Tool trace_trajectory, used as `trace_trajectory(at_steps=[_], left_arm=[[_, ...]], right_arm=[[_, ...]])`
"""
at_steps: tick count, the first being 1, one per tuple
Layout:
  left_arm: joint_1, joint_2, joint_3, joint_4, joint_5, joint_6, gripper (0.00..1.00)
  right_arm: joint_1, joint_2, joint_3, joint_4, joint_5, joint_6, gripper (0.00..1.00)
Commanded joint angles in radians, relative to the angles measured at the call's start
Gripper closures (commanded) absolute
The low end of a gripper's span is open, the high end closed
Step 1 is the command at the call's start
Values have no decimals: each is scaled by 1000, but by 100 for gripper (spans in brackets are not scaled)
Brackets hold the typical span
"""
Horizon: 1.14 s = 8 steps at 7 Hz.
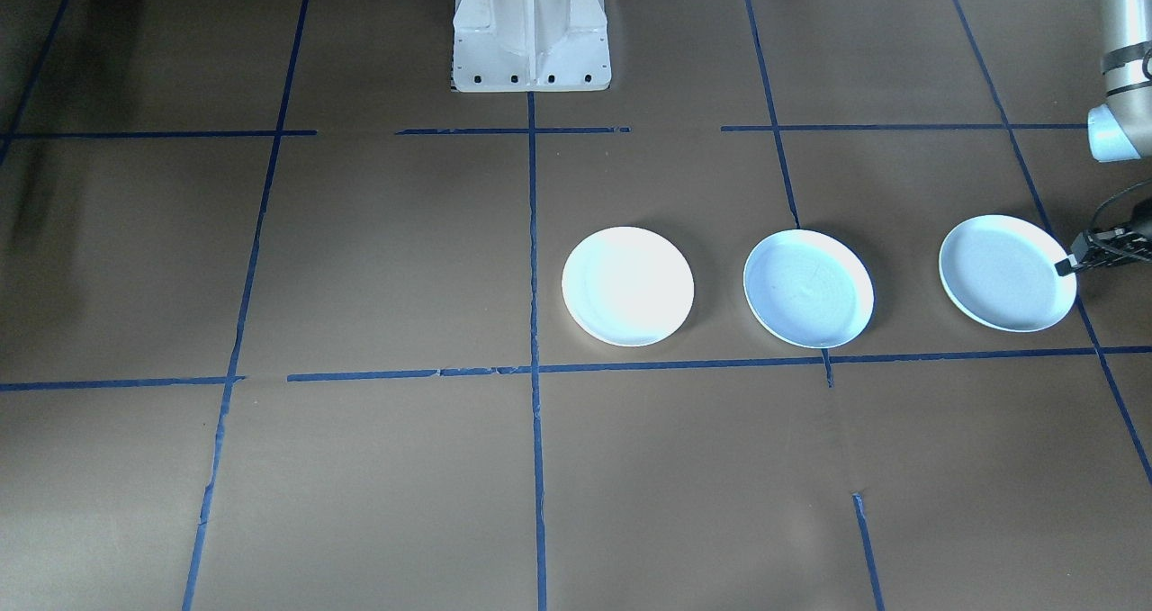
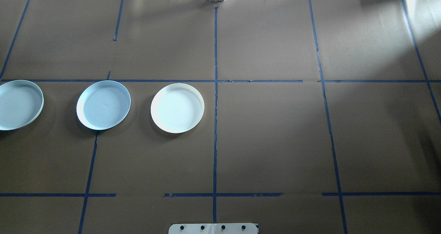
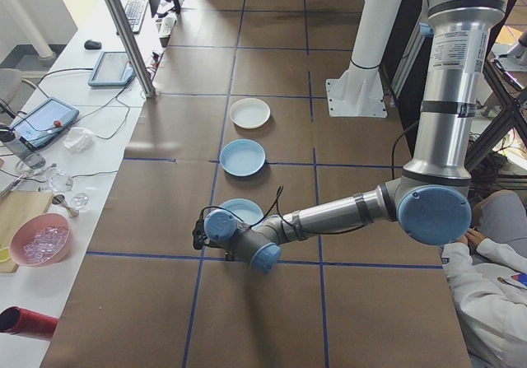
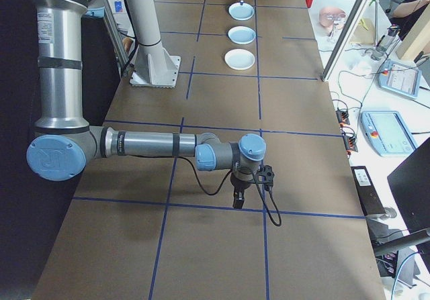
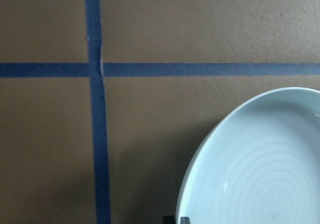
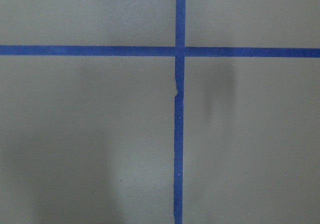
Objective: Stack plate in center
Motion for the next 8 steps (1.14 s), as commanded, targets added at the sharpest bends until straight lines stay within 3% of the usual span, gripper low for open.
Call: trace_trajectory(at_steps=[1, 3, 6, 7, 8], left_arm=[[-65, -3, 20, -10, -72, -4, 100], [-73, -18, 13, -11, -89, -36, 100], [-64, -27, -142, -11, -83, -229, 100], [-18, -44, -192, -10, -77, -321, 100], [75, -49, -249, -18, -22, -390, 100]], right_arm=[[0, 0, 1, 0, 0, 0, 0], [0, 0, 1, 0, 0, 0, 0], [0, 0, 1, 0, 0, 0, 0], [0, 0, 1, 0, 0, 0, 0], [0, 0, -1, 0, 0, 0, 0]])
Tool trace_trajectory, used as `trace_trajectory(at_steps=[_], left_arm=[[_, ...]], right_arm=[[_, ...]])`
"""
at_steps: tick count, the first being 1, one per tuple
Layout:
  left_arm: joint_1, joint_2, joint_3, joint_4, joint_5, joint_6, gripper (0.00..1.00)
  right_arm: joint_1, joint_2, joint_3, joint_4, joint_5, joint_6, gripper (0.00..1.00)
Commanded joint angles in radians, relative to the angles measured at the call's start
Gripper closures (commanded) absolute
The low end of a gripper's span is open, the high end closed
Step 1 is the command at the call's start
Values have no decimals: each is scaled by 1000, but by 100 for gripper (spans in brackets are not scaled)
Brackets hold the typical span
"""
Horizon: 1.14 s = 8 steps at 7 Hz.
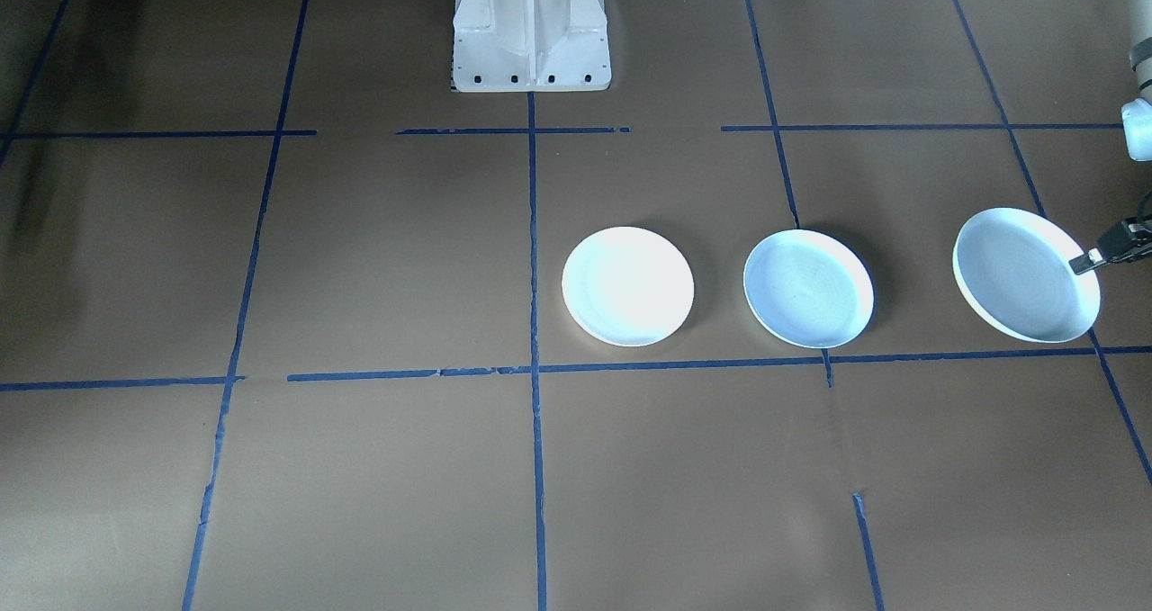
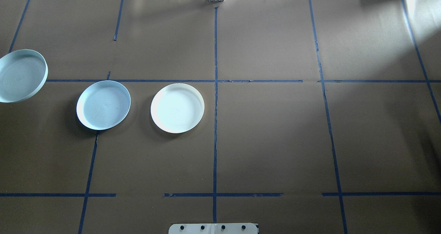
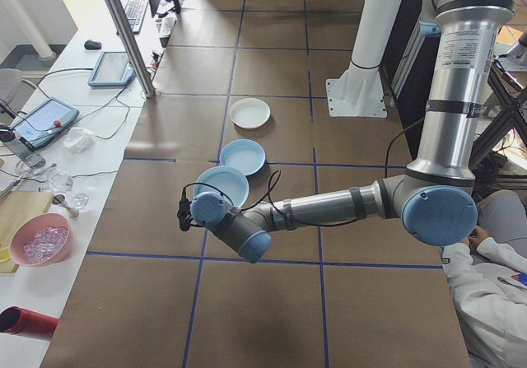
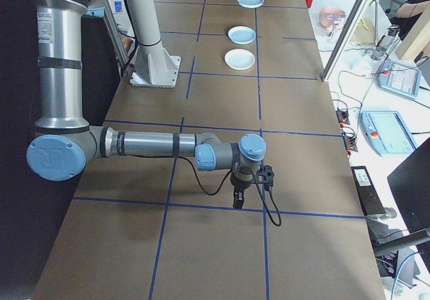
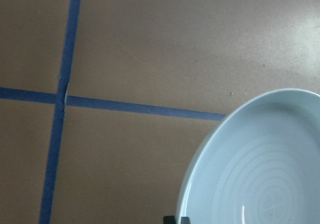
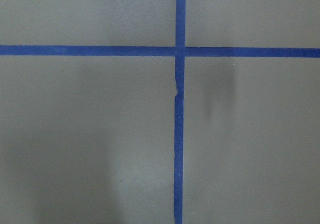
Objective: Stack plate in center
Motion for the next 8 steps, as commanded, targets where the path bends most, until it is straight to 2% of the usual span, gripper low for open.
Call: trace_trajectory(at_steps=[1, 3, 4, 5, 8], left_arm=[[180, -11, -138, -6, 131, -204, 100], [283, -52, -168, -1, 185, -298, 100], [346, -54, -186, -1, 254, -367, 100], [351, -45, -223, 5, 264, -386, 100], [401, -39, -240, 17, 290, -386, 100]], right_arm=[[0, 0, 0, 0, 0, 0, 0], [0, 0, 0, 0, 0, 0, 0], [0, 0, 0, 0, 0, 0, 0], [0, 0, 0, 0, 0, 0, 0], [0, 0, 0, 0, 0, 0, 0]])
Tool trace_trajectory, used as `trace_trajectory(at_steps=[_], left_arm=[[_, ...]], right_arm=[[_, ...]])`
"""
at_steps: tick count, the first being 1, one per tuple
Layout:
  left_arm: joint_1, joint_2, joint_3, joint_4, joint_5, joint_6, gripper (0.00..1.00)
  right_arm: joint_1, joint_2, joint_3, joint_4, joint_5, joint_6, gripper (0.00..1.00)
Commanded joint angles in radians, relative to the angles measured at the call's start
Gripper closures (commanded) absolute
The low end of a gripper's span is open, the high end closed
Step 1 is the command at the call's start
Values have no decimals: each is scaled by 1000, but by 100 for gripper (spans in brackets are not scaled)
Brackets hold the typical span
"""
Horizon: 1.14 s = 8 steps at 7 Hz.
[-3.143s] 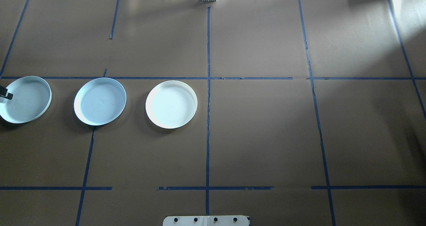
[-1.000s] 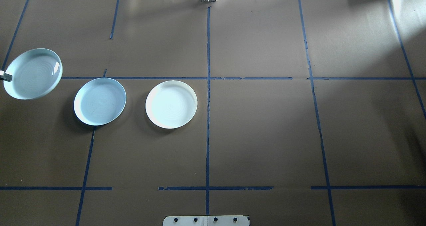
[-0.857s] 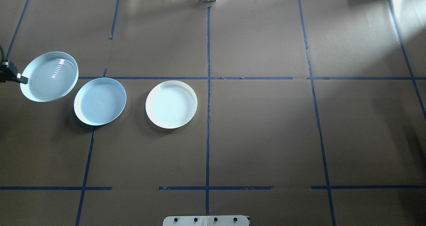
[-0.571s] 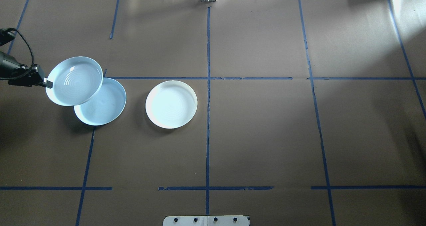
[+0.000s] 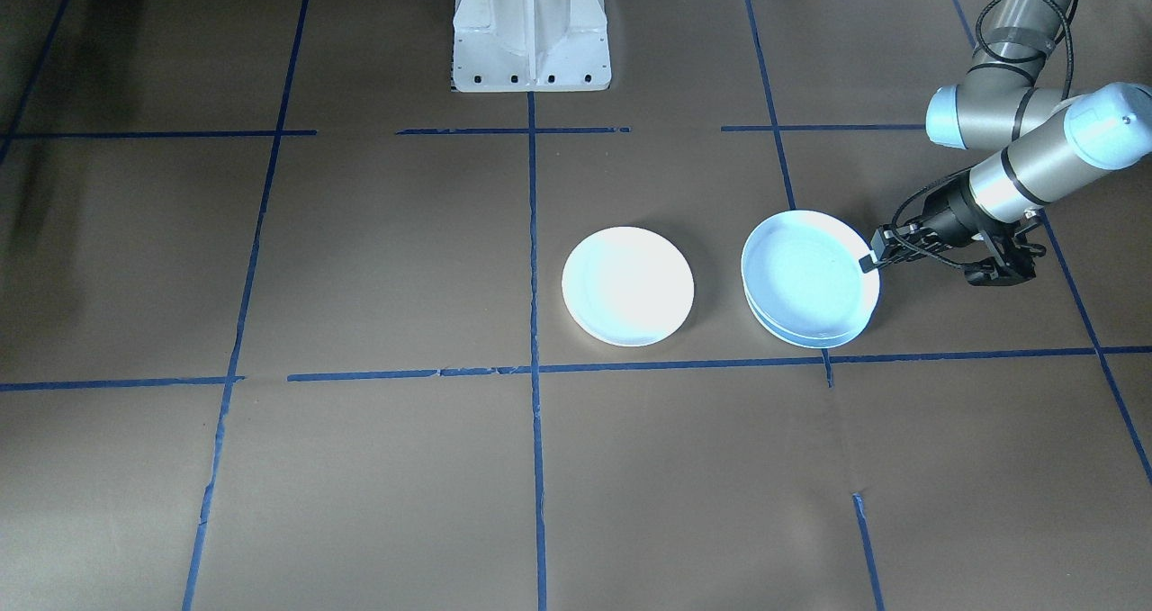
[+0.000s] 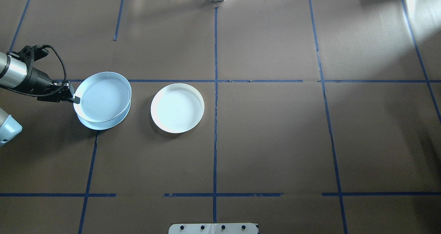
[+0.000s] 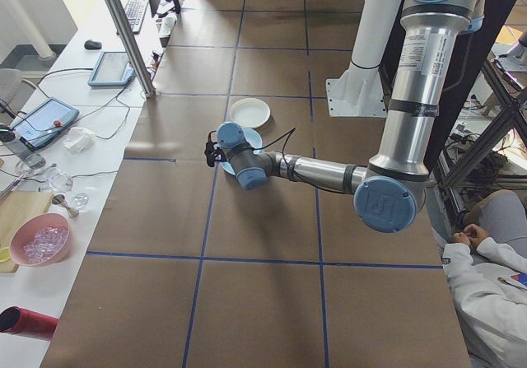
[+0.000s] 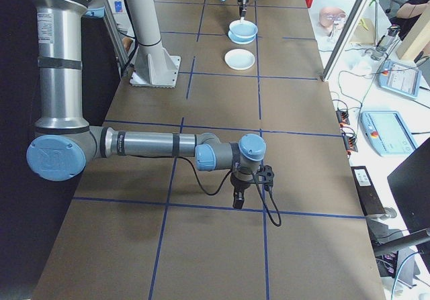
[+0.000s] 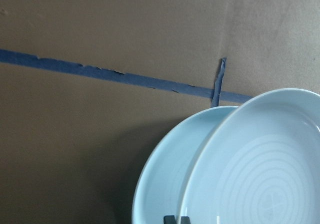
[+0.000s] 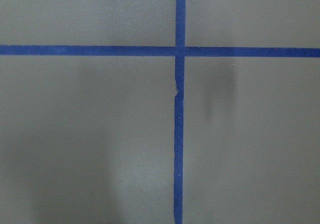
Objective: Stack plate in center
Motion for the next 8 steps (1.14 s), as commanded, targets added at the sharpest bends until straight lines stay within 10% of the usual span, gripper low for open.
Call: trace_trajectory(at_steps=[1, 8], left_arm=[[23, 10, -10, 32, 34, -1, 100], [26, 33, -3, 39, 53, -1, 100]], right_arm=[[0, 0, 0, 0, 0, 0, 0], [0, 0, 0, 0, 0, 0, 0]])
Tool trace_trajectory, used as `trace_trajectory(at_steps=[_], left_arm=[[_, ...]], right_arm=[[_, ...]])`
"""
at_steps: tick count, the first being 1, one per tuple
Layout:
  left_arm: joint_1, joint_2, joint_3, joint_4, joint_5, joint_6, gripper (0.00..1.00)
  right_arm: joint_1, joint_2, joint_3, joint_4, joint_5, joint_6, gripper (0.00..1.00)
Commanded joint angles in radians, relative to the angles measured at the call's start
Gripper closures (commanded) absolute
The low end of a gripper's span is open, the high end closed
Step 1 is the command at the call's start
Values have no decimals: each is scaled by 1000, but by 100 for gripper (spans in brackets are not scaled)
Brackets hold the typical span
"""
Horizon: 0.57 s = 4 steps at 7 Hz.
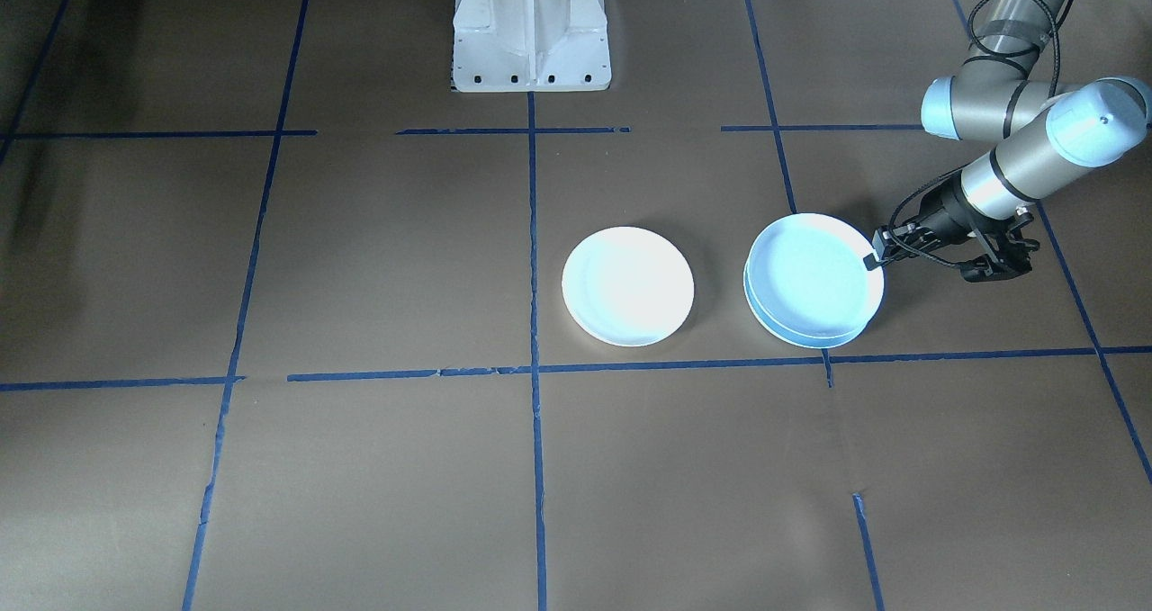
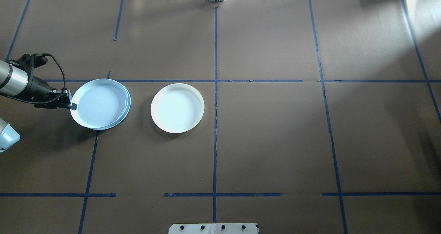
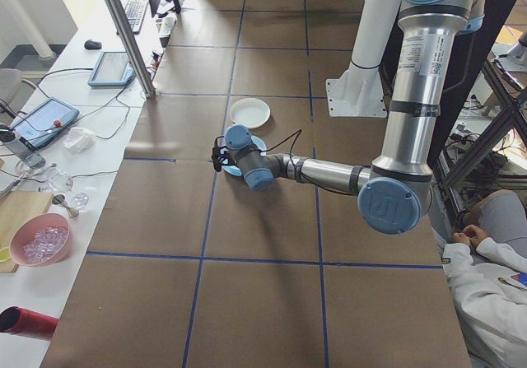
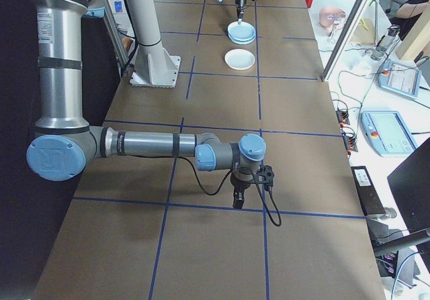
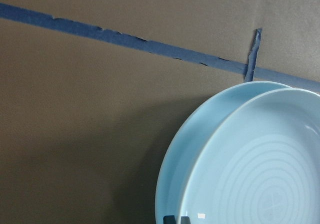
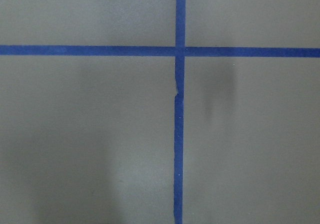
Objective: Stack plate in center
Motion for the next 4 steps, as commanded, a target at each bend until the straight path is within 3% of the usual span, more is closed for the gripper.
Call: trace_trajectory(at_steps=[1, 4], left_arm=[[3, -5, 7, 2, 2, -2, 100], [5, -11, 10, 2, 12, -2, 100]], right_arm=[[0, 0, 0, 0, 0, 0, 0], [0, 0, 0, 0, 0, 0, 0]])
